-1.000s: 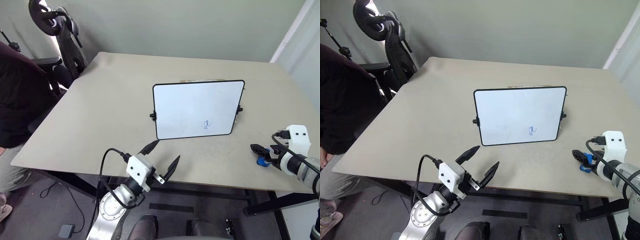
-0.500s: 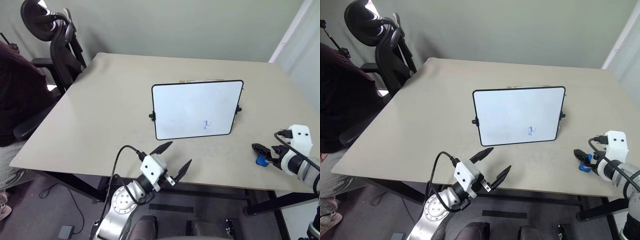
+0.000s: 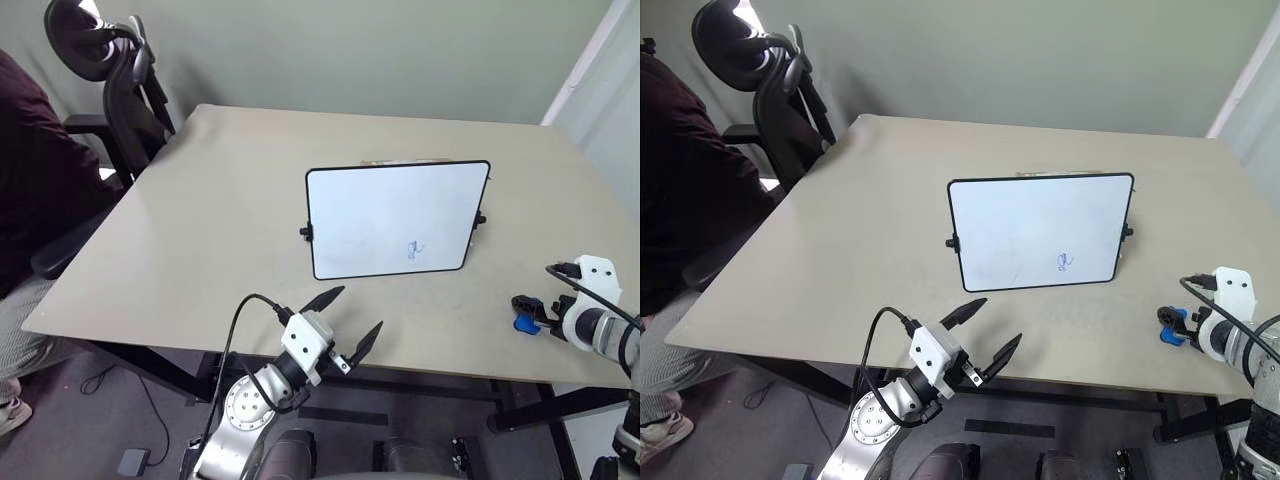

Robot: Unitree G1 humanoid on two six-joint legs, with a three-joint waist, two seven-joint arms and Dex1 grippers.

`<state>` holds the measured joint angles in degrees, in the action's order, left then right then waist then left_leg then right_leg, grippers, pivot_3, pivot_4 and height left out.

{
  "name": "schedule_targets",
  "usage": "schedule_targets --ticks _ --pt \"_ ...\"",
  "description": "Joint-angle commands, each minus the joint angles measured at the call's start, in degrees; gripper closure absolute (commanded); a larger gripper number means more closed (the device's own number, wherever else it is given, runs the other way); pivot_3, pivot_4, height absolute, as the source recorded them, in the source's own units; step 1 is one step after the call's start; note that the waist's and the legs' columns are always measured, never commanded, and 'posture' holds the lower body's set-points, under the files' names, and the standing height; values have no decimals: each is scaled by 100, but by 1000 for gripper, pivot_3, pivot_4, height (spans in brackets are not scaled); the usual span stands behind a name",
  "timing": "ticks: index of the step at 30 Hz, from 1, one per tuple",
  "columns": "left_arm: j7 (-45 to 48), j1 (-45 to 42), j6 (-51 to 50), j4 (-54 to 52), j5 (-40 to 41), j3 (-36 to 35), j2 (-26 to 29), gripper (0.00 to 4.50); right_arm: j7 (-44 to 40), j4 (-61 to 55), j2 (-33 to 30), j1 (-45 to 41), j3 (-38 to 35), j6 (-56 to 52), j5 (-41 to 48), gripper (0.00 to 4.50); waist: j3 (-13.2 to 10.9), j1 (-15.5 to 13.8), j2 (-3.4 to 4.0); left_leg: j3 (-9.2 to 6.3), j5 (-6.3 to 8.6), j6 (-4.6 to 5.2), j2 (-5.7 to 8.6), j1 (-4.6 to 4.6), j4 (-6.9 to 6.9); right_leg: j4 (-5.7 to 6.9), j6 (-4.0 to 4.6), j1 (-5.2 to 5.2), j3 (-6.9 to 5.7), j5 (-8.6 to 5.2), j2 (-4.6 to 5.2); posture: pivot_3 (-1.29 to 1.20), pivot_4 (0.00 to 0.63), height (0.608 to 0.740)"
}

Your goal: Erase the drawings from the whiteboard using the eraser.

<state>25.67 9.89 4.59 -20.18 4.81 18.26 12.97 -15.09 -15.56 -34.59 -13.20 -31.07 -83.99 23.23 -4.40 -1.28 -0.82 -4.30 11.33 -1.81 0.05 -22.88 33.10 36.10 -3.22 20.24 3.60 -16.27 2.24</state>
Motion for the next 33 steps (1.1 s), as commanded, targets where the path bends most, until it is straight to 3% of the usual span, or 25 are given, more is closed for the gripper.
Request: schedule_targets --ticks 1,7,12,24,29,33 --pt "-56 -29 132 -77 -14 -31 -44 0 27 85 -134 -150 74 157 -98 285 0 0 1 0 0 0 0 0 0 0 0 0 0 0 0 0 150 730" --pt "-71 -47 159 -35 -16 -37 -61 0 -19 158 -162 -200 212 105 -97 285 1 0 2 0 0 0 0 0 0 0 -1 1 0 1 0 0 150 730" --pt "-86 -68 196 24 -5 -36 -70 0 24 222 -198 -202 261 25 -137 1481 1 -3 1 0 0 -1 0 0 0 -1 -2 0 0 1 0 0 150 730" --pt "-61 -63 234 37 18 -66 -37 0 -5 223 -177 -151 322 -75 -139 1481 1 -2 1 0 0 -1 0 -1 0 -1 -2 -1 0 1 0 0 150 730" --pt "-48 -82 231 45 26 -85 -25 0 2 204 -176 -196 303 -113 -132 3032 1 -2 1 0 0 0 0 -1 0 0 -2 -2 0 1 0 0 150 730" --pt "-45 -97 220 51 35 -93 -26 0 -35 128 -194 -190 287 -156 -102 3032 1 -3 1 0 0 0 1 0 1 -1 -1 -2 0 1 0 0 150 730"
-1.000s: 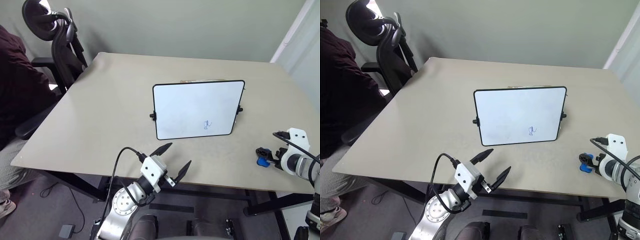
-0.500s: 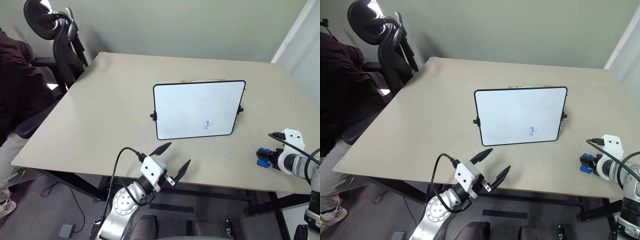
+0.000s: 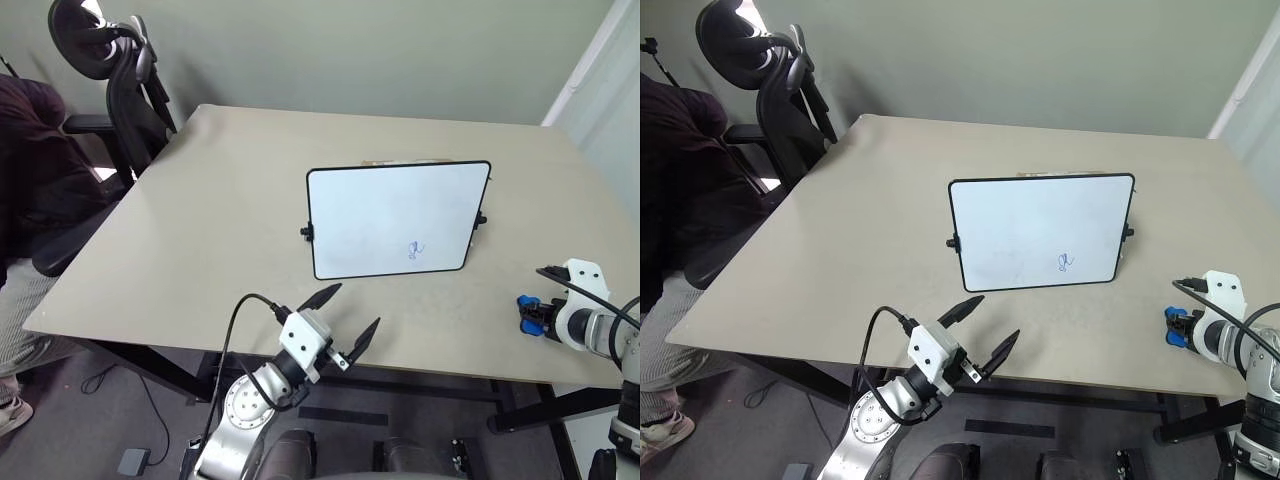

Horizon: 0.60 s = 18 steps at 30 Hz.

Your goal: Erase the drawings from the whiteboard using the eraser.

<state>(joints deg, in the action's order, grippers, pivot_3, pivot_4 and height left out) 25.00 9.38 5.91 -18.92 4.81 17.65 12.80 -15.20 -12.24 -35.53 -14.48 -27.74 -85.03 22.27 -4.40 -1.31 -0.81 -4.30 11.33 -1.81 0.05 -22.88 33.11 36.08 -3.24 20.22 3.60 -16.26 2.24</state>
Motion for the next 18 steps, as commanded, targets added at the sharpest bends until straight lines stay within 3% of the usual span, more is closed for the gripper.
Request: schedule_targets --ticks 1,9,18 --pt "25 -48 87 -76 40 -36 -8 0 -42 -259 -114 -56 -43 -52 9 3032 0 0 0 0 0 0 0 0 0 0 0 0 0 0 0 0 150 730" --pt "32 -69 86 -49 48 -35 -28 0 -705 -1845 -338 6 -90 317 619 3032 0 3 6 5 1 -1 1 -6 -2 1 -2 9 0 -1 -3 0 150 730" --pt "54 -181 123 66 38 -57 -50 0 -655 -2514 270 -361 976 1177 813 3032 2 14 -4 2 -6 7 -1 3 0 -1 -1 6 3 -6 -9 0 150 730"
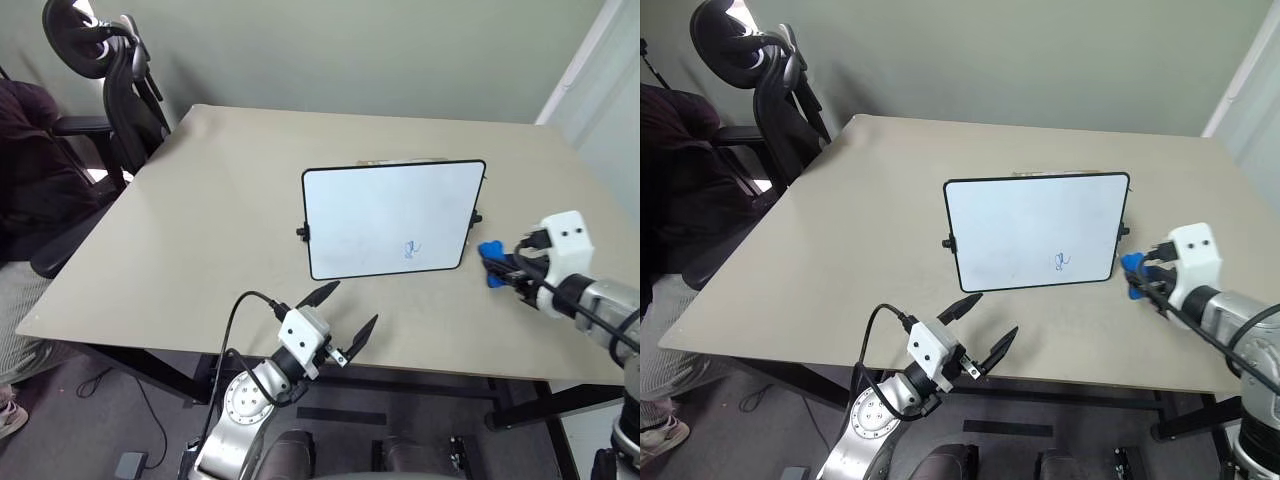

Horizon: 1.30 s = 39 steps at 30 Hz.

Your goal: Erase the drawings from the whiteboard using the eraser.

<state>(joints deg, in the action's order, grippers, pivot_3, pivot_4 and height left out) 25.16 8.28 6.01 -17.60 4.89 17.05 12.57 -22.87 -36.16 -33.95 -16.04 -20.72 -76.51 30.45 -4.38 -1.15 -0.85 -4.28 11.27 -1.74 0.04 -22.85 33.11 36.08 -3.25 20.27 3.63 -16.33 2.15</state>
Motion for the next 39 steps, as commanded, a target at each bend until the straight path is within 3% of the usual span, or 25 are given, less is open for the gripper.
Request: schedule_targets --ticks 1,14,26,39 --pt "42 -80 113 -65 31 0 -22 0 165 -48 211 -267 458 435 -66 3032 0 -3 1 0 -4 5 0 -1 0 0 -1 1 0 1 0 0 150 730" --pt "47 -16 79 -233 33 -49 -2 0 379 1010 647 -696 2175 1463 -807 3032 18 -19 8 -6 -2 -3 0 -5 -1 -2 -26 2 0 22 3 0 150 730" --pt "45 59 66 -340 35 -76 25 0 626 1992 952 -1150 2377 1826 -1391 3032 18 -19 8 -7 -5 -12 -1 -5 -2 -4 1 6 1 34 5 0 150 730" --pt "40 169 42 -478 35 -78 66 0 781 2311 984 -1178 2403 1782 -1844 3032 17 -17 10 -7 -3 -19 -4 -4 -3 -4 19 15 0 44 5 0 150 730"
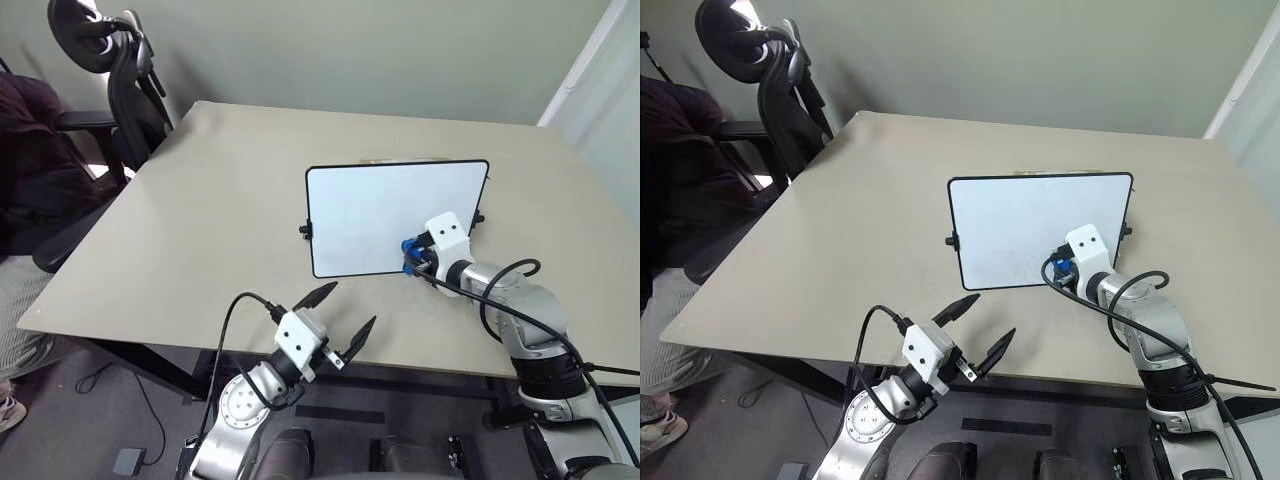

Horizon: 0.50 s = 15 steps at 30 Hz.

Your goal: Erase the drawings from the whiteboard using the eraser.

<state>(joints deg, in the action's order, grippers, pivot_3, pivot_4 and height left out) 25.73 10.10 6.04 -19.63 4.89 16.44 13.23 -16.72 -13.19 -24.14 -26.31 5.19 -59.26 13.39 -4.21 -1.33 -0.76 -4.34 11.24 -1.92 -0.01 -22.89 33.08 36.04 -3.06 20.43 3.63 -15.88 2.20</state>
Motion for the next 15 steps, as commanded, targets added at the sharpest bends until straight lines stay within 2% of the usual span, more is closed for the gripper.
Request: schedule_targets --ticks 1,7,15 --pt "-16 -12 38 -277 36 -18 1 0 208 41 15 -190 -253 49 -157 3032 0 1 0 0 0 0 0 0 0 1 2 1 0 1 0 0 150 730" --pt "-19 -14 36 -272 36 -17 0 0 422 74 83 -371 -557 24 -179 3032 -11 0 10 0 0 0 0 -9 0 1 18 17 0 12 0 0 150 730" --pt "-34 -4 32 -281 28 -1 -15 0 464 -72 27 -505 -526 -171 -215 3032 -17 8 15 1 0 0 0 -15 -1 5 29 32 0 21 0 0 150 730"
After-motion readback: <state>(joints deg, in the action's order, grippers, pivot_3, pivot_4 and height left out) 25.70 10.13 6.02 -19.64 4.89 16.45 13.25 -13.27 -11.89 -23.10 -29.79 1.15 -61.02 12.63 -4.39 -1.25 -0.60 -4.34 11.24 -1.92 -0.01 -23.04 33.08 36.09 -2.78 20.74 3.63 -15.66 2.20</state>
